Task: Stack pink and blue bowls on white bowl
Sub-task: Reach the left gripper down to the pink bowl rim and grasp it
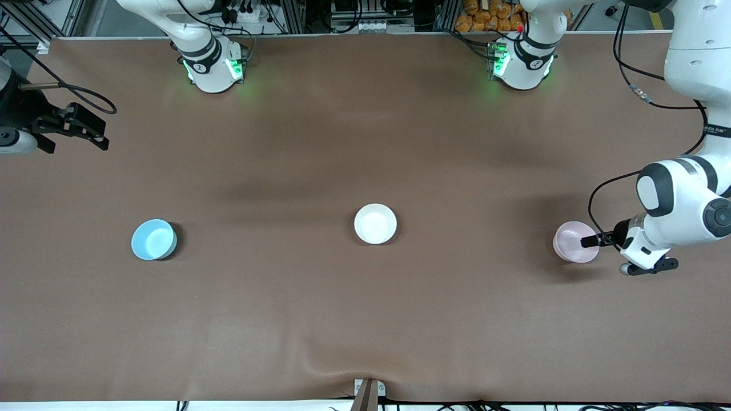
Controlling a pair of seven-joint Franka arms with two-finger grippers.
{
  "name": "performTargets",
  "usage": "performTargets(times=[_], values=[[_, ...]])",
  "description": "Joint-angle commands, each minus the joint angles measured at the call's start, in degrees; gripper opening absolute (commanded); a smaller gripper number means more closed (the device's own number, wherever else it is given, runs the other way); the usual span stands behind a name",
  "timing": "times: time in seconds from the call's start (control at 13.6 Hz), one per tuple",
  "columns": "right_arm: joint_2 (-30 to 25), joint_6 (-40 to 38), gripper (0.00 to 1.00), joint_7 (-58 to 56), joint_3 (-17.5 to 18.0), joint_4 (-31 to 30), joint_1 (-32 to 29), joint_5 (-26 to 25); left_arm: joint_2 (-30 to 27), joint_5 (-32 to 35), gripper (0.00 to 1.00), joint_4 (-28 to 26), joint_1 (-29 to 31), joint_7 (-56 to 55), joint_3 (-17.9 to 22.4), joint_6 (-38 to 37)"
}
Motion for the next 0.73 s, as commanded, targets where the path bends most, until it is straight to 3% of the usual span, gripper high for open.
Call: performTargets(times=[0.0,0.29,0.37,0.66], values=[[-0.1,-0.5,1.0,0.2,0.6,0.5,-0.7,0.1,0.7,0.8,0.76,-0.3,0.9,1.8,-0.3,1.3],[-0.1,-0.6,1.0,0.2,0.6,0.4,-0.7,0.1,1.5,0.8,0.07,-0.2,0.9,3.4,-0.3,2.2],[-0.1,-0.6,1.0,0.2,0.6,0.4,-0.7,0.1,1.5,0.7,0.0,-0.1,0.9,3.4,-0.3,2.2],[-0.1,-0.6,1.0,0.2,0.6,0.4,-0.7,0.1,1.0,0.6,0.0,0.1,0.7,3.5,-0.6,2.1]])
